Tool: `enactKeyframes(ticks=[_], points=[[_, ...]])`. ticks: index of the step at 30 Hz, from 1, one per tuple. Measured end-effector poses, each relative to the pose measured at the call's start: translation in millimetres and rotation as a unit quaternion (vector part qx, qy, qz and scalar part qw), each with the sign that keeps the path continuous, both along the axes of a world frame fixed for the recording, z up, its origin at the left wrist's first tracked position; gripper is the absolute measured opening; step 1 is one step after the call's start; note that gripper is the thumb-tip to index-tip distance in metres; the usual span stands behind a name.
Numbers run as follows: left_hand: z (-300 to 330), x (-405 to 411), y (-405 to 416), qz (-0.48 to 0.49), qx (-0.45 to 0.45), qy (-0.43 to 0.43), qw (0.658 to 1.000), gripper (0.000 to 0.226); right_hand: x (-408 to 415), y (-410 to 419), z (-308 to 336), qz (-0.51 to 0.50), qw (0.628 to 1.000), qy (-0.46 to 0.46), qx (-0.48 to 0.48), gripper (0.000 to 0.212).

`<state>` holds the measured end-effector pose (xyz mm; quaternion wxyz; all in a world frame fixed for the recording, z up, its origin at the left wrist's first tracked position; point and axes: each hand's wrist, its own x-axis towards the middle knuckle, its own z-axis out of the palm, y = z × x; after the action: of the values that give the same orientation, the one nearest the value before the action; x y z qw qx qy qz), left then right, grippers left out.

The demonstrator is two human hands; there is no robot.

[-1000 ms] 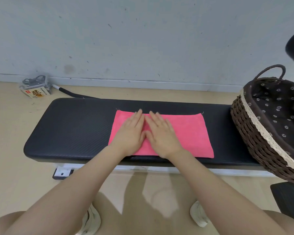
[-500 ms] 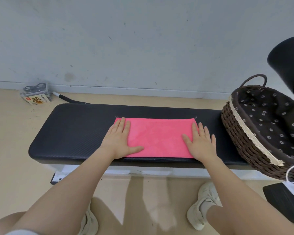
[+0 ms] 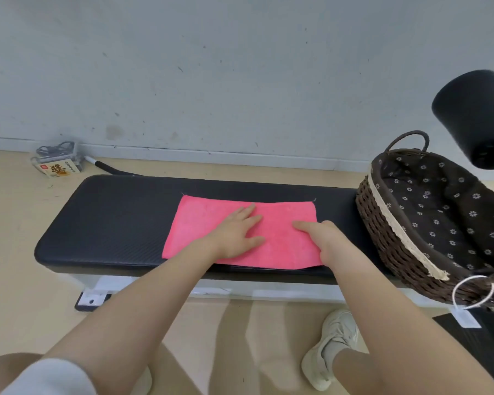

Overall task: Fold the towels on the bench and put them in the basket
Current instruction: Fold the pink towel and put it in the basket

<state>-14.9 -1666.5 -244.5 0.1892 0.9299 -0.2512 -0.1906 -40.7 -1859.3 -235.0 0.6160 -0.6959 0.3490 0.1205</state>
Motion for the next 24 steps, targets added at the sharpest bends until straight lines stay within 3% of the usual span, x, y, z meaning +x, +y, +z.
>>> enactKeyframes(ticks=[4,6,10,12,14,16,17,21,24], points=[[-12,2,-19,-0.019,0.071,-0.018,0.997,0.086,-2,-13,5,0.017,0.993,0.011,0.112,0.04],[-15,1,-32,-0.016,0.067,-0.016,0.998,0.088,-1,-24,7,0.025,0.993,-0.016,0.113,0.036],[-14,2,-49,-0.012,0.028,0.004,1.0,0.088,-7,-40,18,0.103,0.988,-0.093,0.074,0.038],[-8,3,-43,0.02,-0.079,0.047,0.996,0.078,-7,-38,27,0.136,0.985,-0.103,0.024,0.033],[0,5,-26,0.055,-0.182,0.062,0.98,0.062,-4,-26,38,0.167,0.974,-0.116,-0.094,0.019],[5,8,-3,0.041,-0.156,-0.002,0.987,0.055,0,-5,47,0.211,0.936,-0.134,-0.248,0.009],[5,9,10,0.03,-0.134,-0.034,0.99,0.054,2,9,51,0.218,0.926,-0.144,-0.274,0.012],[5,4,59,0.076,-0.136,-0.054,0.986,0.048,14,68,56,0.229,0.948,-0.13,-0.177,0.024],[-1,-5,81,0.176,-0.259,0.037,0.949,0.04,20,104,49,0.241,0.937,-0.144,-0.207,0.043]])
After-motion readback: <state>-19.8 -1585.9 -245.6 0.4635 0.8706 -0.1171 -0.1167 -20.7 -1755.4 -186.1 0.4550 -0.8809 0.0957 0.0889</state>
